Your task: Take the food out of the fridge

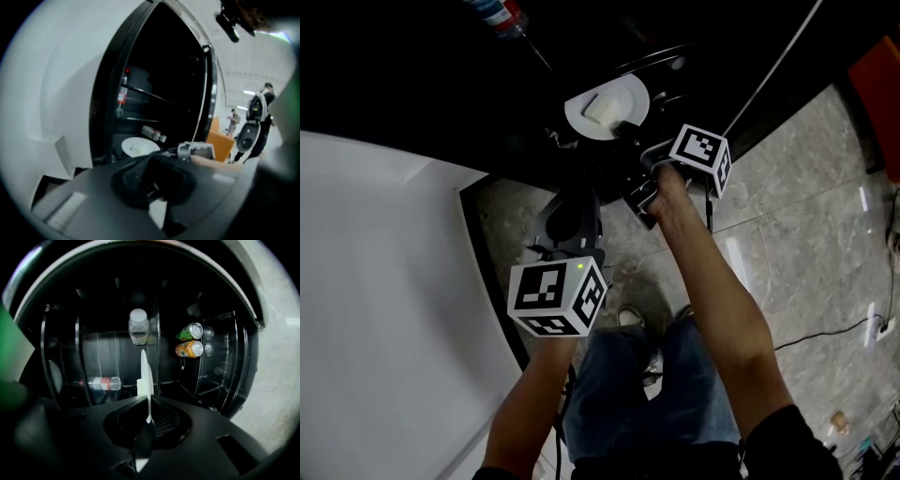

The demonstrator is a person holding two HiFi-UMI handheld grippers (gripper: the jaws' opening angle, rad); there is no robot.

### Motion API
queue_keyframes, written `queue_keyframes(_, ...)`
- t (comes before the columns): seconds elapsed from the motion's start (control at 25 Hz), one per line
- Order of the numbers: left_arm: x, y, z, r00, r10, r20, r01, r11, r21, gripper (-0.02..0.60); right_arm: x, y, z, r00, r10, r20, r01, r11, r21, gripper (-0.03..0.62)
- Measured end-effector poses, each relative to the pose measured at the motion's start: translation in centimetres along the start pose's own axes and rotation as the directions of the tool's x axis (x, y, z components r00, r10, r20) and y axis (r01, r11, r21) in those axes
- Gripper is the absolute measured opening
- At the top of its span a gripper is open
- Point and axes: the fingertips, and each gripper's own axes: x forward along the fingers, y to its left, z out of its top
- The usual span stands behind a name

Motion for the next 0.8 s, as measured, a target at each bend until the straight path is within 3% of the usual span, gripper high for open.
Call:
queue_keyframes(0.4, -5.2, -5.7, 1.4, 0.998, -0.028, -0.048, 0.027, 0.999, -0.018, 0.002, -10.8, 2.8, -3.4, 1.000, -0.003, 0.012, 0.003, 1.000, -0.015, 0.012)
queue_keyframes(0.8, -11.0, -11.4, 7.1, 0.997, -0.045, -0.059, 0.044, 0.999, -0.024, 0.000, -21.1, 11.5, -7.4, 1.000, 0.000, 0.022, 0.000, 1.000, -0.020, 0.012)
